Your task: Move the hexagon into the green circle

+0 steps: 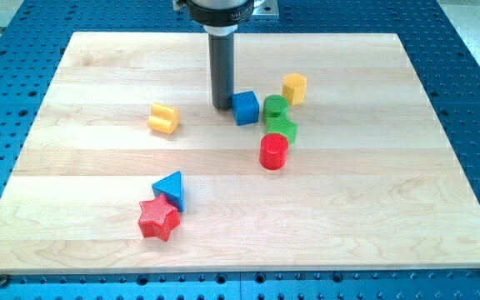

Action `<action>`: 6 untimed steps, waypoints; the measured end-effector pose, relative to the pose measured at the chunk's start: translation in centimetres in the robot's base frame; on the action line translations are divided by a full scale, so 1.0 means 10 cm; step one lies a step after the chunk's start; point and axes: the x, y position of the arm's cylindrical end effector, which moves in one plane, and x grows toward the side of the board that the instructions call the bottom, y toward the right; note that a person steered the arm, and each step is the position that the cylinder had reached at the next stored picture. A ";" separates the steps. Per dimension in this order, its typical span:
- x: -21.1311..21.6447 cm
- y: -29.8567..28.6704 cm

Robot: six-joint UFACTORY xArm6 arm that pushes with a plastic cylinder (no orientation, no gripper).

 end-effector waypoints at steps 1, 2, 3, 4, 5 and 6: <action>-0.21 -0.10; -0.82 0.43; -0.76 1.38; -0.32 1.33; -0.32 0.88; -0.36 1.67</action>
